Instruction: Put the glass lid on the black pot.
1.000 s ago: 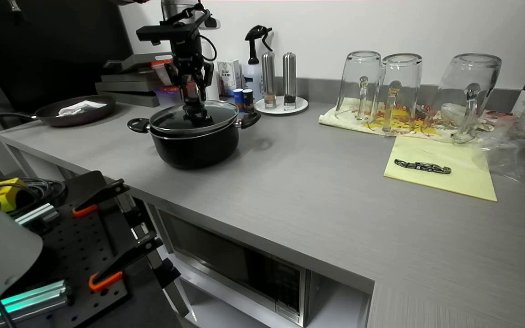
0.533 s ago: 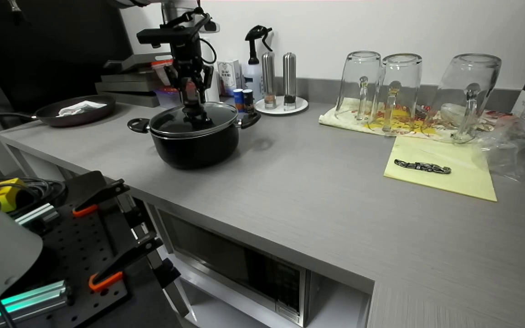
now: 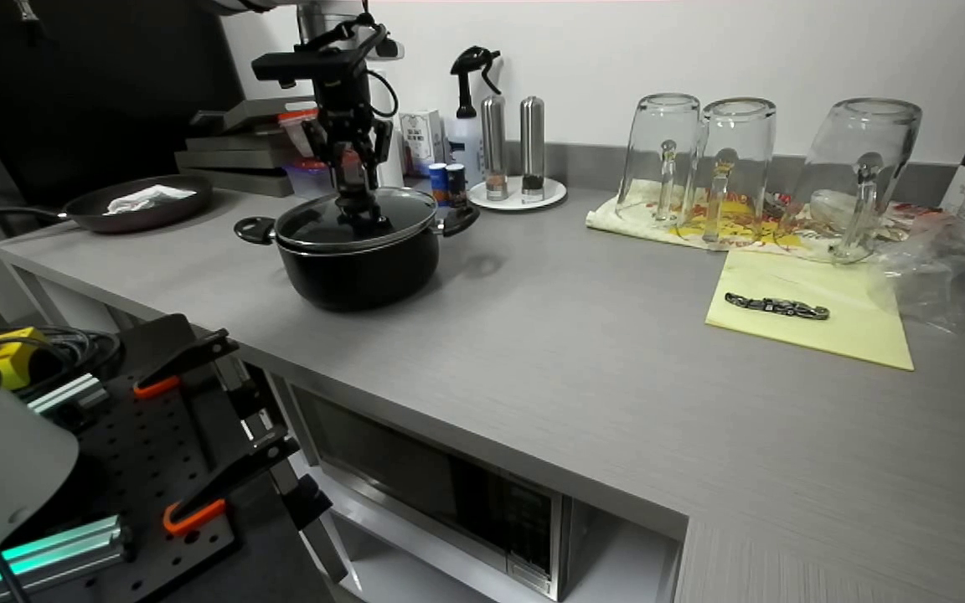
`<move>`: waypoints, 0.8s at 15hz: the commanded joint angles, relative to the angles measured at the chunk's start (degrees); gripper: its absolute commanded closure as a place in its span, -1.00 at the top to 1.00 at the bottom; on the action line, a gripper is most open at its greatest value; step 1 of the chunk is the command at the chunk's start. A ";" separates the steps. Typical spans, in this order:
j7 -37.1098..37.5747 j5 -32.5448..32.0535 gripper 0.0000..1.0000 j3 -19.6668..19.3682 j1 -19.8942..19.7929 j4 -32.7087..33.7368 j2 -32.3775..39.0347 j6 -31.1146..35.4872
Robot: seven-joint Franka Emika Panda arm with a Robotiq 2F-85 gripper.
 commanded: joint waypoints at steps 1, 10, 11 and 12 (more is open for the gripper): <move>-0.57 0.51 -0.50 0.50 -0.17 -0.71 -0.81 -0.07; -1.85 1.76 -0.50 1.40 -0.29 -3.69 -1.90 1.64; -1.94 1.81 -0.50 1.47 -0.31 -3.83 -2.06 1.71; -2.03 1.85 -0.50 1.51 -0.33 -3.94 -2.16 1.79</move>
